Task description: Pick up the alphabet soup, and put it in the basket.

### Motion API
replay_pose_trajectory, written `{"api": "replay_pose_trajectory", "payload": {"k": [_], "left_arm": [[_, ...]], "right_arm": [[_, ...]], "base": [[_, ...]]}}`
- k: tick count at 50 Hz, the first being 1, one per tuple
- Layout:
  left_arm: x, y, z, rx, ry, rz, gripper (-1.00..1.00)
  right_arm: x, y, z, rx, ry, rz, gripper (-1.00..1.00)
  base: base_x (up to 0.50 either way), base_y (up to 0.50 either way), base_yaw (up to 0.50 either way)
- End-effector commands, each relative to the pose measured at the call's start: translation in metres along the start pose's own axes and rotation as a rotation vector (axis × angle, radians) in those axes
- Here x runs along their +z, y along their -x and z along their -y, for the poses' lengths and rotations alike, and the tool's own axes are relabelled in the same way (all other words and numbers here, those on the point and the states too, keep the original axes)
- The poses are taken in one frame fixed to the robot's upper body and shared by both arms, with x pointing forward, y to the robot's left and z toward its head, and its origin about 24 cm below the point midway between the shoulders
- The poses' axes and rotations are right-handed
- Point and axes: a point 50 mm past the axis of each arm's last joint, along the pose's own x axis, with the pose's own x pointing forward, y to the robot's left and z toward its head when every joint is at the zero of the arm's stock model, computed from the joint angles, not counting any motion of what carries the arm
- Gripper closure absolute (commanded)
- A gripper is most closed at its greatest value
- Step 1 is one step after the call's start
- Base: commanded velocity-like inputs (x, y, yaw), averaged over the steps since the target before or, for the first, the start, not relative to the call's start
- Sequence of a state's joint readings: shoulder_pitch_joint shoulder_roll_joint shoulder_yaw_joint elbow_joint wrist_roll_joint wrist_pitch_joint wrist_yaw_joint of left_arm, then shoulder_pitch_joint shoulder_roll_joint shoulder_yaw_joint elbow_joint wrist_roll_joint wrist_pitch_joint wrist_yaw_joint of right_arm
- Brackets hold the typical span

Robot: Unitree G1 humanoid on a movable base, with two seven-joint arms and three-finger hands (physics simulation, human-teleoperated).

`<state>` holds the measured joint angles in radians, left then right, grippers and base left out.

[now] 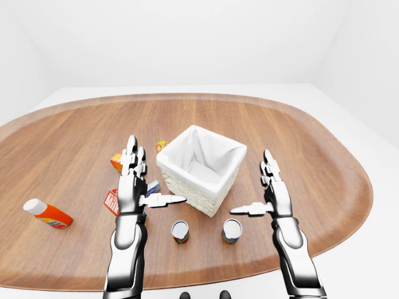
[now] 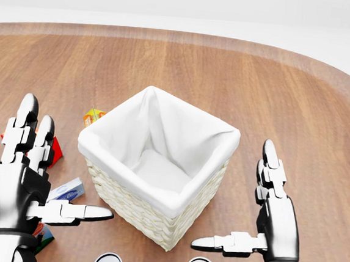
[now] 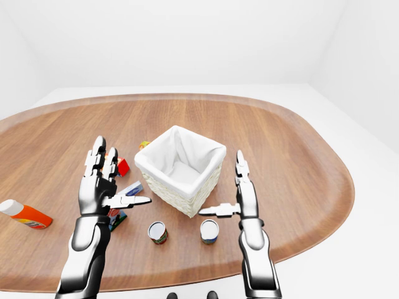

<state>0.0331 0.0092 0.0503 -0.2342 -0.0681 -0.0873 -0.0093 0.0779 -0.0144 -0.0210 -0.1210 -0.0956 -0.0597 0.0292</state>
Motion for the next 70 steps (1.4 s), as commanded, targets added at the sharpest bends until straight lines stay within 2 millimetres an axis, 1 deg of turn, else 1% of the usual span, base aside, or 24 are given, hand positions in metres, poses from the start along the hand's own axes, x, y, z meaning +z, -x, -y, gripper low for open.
{"api": "replay_pose_trajectory", "payload": {"k": [1, 4, 11, 14, 17, 20, 21, 24, 28, 34, 46, 55, 70], "left_arm": [[0.001, 0.0, -0.001, 0.005, -0.001, 0.003, -1.0], [-0.002, -0.001, -0.002, 0.007, -0.002, -0.007, -1.0], [-0.002, -0.001, -0.002, 0.011, -0.002, -0.009, -1.0], [-0.003, -0.001, -0.002, 0.009, -0.002, -0.013, -1.0], [-0.002, -0.001, -0.002, 0.011, -0.005, -0.008, -1.0], [-0.003, -0.001, -0.002, 0.013, -0.006, -0.013, -1.0], [-0.002, -0.001, -0.002, 0.013, -0.005, -0.008, -1.0], [-0.002, -0.001, -0.002, 0.014, -0.005, -0.007, -1.0], [-0.002, -0.001, -0.002, 0.015, -0.004, -0.007, -1.0], [-0.002, -0.001, -0.002, 0.016, -0.006, -0.008, -1.0], [-0.003, -0.001, -0.002, 0.016, -0.007, -0.013, -1.0], [-0.004, -0.001, -0.002, 0.015, -0.007, -0.016, -1.0], [-0.003, -0.001, -0.002, 0.012, -0.006, -0.012, -1.0]], "right_arm": [[0.003, 0.014, 0.007, -0.048, -0.011, -0.057, -1.0], [0.008, 0.022, 0.004, -0.043, -0.01, -0.07, -1.0], [0.012, 0.032, 0.0, -0.006, 0.043, -0.062, -1.0], [0.005, 0.042, 0.0, -0.005, 0.056, -0.104, -1.0], [0.006, 0.047, 0.0, 0.008, 0.064, -0.107, -1.0], [0.009, 0.049, -0.005, 0.039, 0.067, -0.099, -1.0], [0.007, 0.053, -0.01, 0.071, 0.093, -0.112, -1.0], [0.004, 0.058, -0.015, 0.105, 0.127, -0.132, -1.0], [-0.001, 0.062, -0.017, 0.123, 0.173, -0.153, -1.0], [-0.003, 0.064, -0.019, 0.134, 0.2, -0.162, -1.0], [-0.017, 0.072, -0.022, 0.176, 0.339, -0.221, -1.0], [-0.02, 0.074, -0.024, 0.191, 0.377, -0.233, -1.0], [-0.026, 0.071, -0.025, 0.179, 0.45, -0.238, -1.0]], "base": [[0.0, 0.0, 0.0], [0.0, 0.0, 0.0], [0.0, 0.0, 0.0], [0.0, 0.0, 0.0], [0.0, 0.0, 0.0], [0.0, 0.0, 0.0], [0.0, 0.0, 0.0], [0.0, 0.0, 0.0], [0.0, 0.0, 0.0], [0.0, 0.0, 0.0], [0.0, 0.0, 0.0], [0.0, 0.0, 0.0], [0.0, 0.0, 0.0]]}}
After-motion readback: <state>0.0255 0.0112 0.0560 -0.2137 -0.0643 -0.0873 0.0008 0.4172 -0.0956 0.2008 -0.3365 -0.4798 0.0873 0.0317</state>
